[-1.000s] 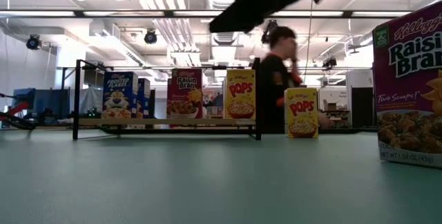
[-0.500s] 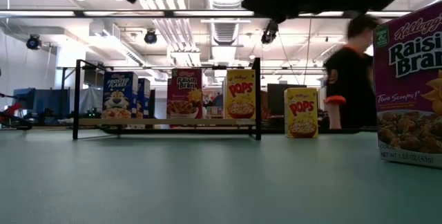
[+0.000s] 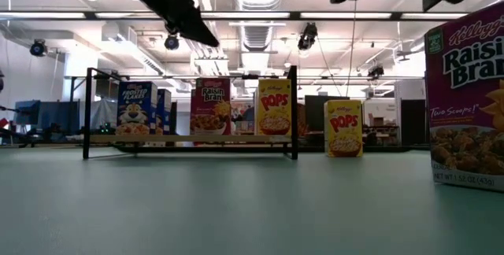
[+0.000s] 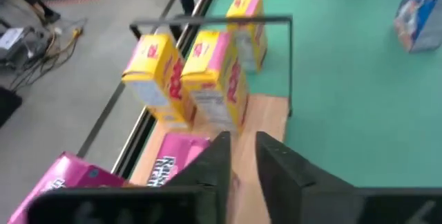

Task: Stack cereal on shelf
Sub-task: Put the left pink cereal box on the shelf

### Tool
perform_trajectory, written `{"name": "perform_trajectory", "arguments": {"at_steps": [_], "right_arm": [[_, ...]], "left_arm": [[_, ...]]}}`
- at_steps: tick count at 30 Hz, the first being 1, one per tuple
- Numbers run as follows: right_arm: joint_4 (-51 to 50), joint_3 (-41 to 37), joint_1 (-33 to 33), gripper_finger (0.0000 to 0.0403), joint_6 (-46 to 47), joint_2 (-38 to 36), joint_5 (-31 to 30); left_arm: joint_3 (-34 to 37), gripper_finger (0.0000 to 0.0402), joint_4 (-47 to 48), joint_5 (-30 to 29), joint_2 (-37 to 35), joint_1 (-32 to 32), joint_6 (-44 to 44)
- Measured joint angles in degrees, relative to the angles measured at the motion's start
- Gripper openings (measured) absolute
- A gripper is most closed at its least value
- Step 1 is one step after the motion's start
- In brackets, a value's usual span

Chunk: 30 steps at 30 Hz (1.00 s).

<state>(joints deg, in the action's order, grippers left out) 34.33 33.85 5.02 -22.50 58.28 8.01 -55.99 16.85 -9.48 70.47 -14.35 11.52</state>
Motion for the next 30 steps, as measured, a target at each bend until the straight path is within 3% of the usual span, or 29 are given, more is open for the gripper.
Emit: {"name": "perform_trajectory", "arguments": {"at_steps": [10, 14, 19, 23, 30], "right_arm": [[-6.56, -1.33, 0.88, 0.0153, -2.59, -7.15, -0.04], [-8.65, -1.47, 1.58, 0.0153, -3.15, -8.32, -0.04], [-8.88, -1.51, 2.82, 0.0153, -3.39, -8.33, -0.06], [-8.92, -1.54, 3.53, 0.0153, -3.52, -8.24, -0.07], [-8.8, -1.54, 4.01, 0.0153, -3.54, -7.92, -0.09]], "left_arm": [[-2.51, 0.0227, 2.25, 0.55, 6.4, -4.58, 10.85], [-2.51, 0.0271, 2.33, 9.68, 7.6, -9.61, 11.79], [-2.48, 0.0285, 2.34, 12.17, 8.75, -14.93, 11.82], [-2.48, 0.0282, 2.56, 19.15, 9.89, -17.09, 12.78], [-2.45, 0.0272, 2.55, 19.52, 13.3, -17.45, 13.76]]}}
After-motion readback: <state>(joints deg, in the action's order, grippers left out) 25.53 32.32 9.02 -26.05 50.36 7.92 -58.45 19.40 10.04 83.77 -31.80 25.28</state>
